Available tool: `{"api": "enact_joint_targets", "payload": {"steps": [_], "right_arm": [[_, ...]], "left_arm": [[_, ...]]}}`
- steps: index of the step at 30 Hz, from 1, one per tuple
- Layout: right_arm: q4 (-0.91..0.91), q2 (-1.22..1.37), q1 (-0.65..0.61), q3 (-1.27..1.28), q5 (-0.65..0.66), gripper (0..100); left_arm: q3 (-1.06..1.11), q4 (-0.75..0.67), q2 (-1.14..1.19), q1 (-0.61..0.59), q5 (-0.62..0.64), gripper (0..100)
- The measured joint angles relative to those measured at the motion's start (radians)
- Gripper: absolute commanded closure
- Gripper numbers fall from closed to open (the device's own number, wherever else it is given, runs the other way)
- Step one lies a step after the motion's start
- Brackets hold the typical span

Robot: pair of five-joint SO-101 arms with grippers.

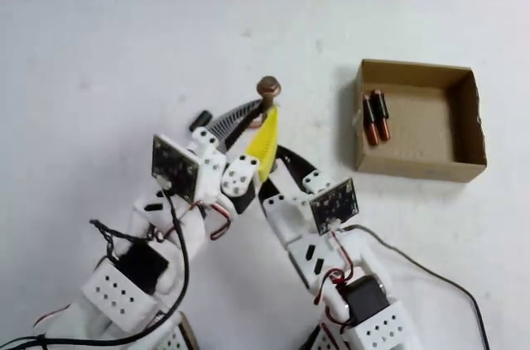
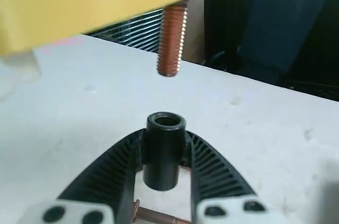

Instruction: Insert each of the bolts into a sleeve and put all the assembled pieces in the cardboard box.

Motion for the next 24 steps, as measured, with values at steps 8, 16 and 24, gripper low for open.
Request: {"api": "enact_joint_targets", "payload": {"steps": [8, 16, 24], "right_arm": [[0.000, 0.000, 0.000, 0.000, 0.000, 98.2], [0.000, 0.000, 0.000, 0.000, 0.000, 98.2], [0.000, 0.000, 0.000, 0.000, 0.000, 98.2]], "left_arm": [[0.028, -0.034, 0.000, 0.000, 0.031, 98], [0.028, -0.034, 0.000, 0.000, 0.130, 98], [0.064, -0.035, 0.000, 0.000, 0.130, 98]]}}
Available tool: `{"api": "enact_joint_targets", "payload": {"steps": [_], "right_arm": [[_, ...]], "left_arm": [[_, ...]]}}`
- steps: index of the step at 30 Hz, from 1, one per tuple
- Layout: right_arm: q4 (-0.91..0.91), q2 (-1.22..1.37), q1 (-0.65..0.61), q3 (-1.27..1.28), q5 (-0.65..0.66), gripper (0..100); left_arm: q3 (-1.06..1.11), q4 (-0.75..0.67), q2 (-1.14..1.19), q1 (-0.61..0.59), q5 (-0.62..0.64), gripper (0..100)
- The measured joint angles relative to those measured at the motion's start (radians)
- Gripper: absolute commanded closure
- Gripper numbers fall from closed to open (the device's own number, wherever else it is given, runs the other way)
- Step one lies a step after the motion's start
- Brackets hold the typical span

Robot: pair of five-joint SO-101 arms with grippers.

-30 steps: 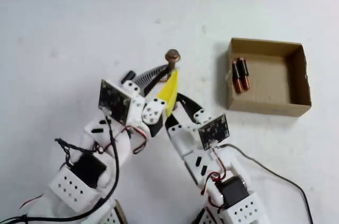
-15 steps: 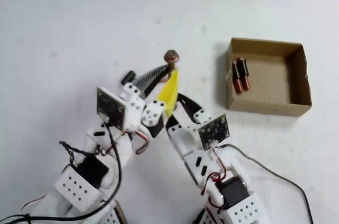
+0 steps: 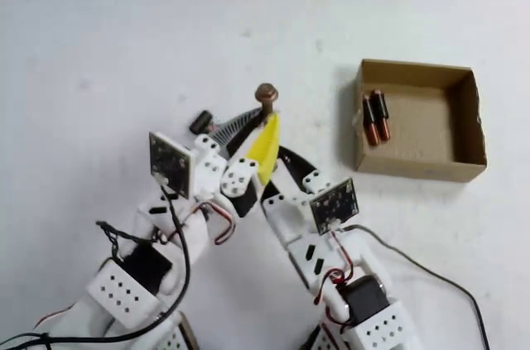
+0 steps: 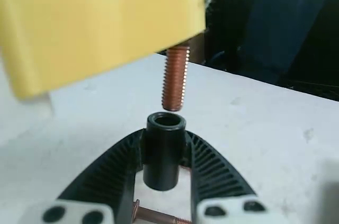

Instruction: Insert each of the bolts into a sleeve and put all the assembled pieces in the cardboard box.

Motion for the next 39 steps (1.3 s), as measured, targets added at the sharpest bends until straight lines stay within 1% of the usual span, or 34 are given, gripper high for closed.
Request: {"api": "enact_joint_targets", "payload": {"steps": [9, 23, 30, 34, 39], "right_arm": [[0.000, 0.000, 0.000, 0.000, 0.000, 98.2], [0.000, 0.000, 0.003, 0.000, 0.000, 98.2], [0.000, 0.000, 0.003, 0.000, 0.000, 98.2], [0.000, 0.000, 0.028, 0.000, 0.000, 98.2], [0.002, 0.000, 0.028, 0.000, 0.000, 98.2]], "left_arm": [[0.000, 0.000, 0.000, -0.005, 0.000, 98], [0.083, -0.002, -0.002, -0.002, 0.000, 98], [0.089, -0.002, -0.002, -0.002, 0.000, 98], [0.104, 0.008, -0.002, 0.000, 0.000, 98], [0.106, 0.017, -0.002, 0.002, 0.000, 97]]}}
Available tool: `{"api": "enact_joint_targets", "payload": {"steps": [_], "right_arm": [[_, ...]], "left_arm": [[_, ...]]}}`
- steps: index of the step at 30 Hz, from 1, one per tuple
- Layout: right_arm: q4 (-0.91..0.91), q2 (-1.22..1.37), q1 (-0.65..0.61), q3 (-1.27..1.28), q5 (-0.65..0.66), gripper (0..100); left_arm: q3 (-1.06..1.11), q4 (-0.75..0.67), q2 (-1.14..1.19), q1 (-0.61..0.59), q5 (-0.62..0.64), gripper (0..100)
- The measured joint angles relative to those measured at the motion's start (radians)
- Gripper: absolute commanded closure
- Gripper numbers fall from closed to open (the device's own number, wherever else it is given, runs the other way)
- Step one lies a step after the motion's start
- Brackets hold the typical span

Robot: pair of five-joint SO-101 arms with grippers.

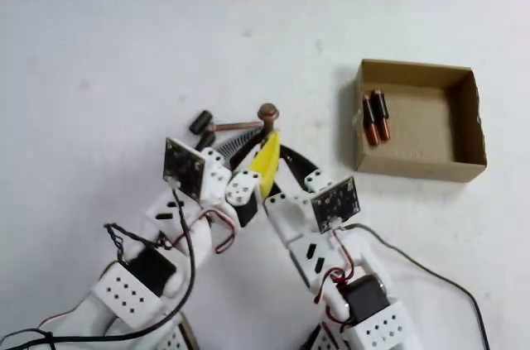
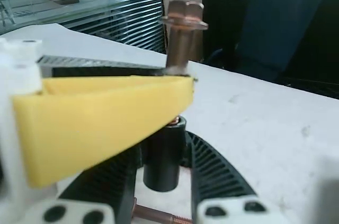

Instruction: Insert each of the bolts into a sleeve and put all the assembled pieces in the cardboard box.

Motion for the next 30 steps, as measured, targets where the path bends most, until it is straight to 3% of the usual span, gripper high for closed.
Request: {"api": "enact_joint_targets", "payload": {"steps": [3, 9, 21, 30], "right_arm": [[0.000, 0.000, 0.000, 0.000, 0.000, 98.2], [0.000, 0.000, 0.003, 0.000, 0.000, 98.2], [0.000, 0.002, 0.021, 0.000, 0.000, 98.2], [0.000, 0.002, 0.021, 0.000, 0.000, 98.2]], "left_arm": [[0.000, 0.000, 0.000, 0.000, 0.000, 96], [0.000, 0.002, 0.000, -0.005, 0.000, 84], [0.002, 0.009, -0.003, -0.014, -0.002, 77], [-0.012, 0.009, -0.003, -0.149, -0.003, 77]]}}
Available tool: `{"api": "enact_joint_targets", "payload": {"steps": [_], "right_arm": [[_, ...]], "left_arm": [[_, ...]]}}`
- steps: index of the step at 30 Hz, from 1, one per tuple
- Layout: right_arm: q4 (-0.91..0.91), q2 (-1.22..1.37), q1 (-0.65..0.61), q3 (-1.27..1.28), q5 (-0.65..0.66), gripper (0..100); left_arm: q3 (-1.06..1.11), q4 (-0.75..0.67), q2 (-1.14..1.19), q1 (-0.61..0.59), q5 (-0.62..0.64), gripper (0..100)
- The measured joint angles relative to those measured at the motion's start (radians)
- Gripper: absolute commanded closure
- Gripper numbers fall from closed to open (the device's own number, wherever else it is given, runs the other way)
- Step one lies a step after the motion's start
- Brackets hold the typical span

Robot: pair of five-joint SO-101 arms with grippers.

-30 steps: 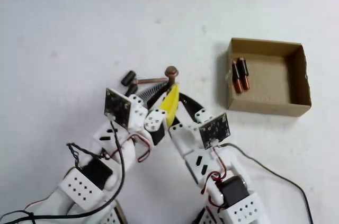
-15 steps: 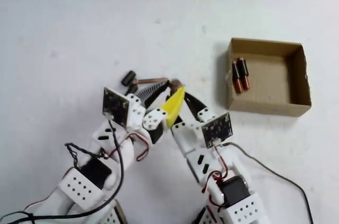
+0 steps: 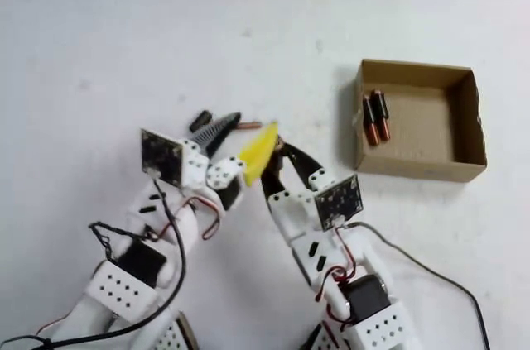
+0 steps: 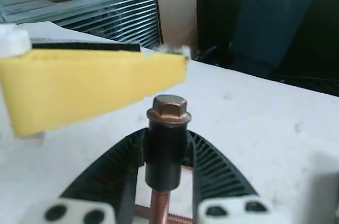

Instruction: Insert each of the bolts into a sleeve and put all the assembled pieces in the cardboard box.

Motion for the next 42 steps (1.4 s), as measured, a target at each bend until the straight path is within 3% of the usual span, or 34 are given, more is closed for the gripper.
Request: {"api": "enact_joint_targets", "payload": {"steps": [5, 8, 17, 21, 27, 36, 42], "right_arm": [[0.000, 0.000, 0.044, 0.000, 0.000, 98.2], [0.000, 0.000, 0.089, 0.000, 0.000, 98.2], [0.008, 0.000, 0.146, 0.000, 0.000, 98.1], [0.089, 0.000, 0.146, -0.017, 0.074, 98.1], [0.262, 0.000, 0.160, -0.083, 0.097, 98.1], [0.459, -0.002, 0.311, -0.284, 0.097, 98.1], [0.554, 0.000, 0.388, -0.399, 0.103, 98.1]], "left_arm": [[-0.038, 0.006, 0.000, -0.035, 0.000, 77], [-0.101, 0.124, 0.000, -0.091, 0.000, 77], [-0.555, 0.910, 0.000, -0.278, -0.034, 77], [-0.655, 1.138, -0.008, -0.321, -0.089, 79], [-0.669, 1.258, -0.009, -0.422, -0.152, 98], [-0.666, 1.418, -0.011, -0.446, -0.233, 98], [-0.508, 1.363, -0.011, -0.446, -0.351, 98]]}}
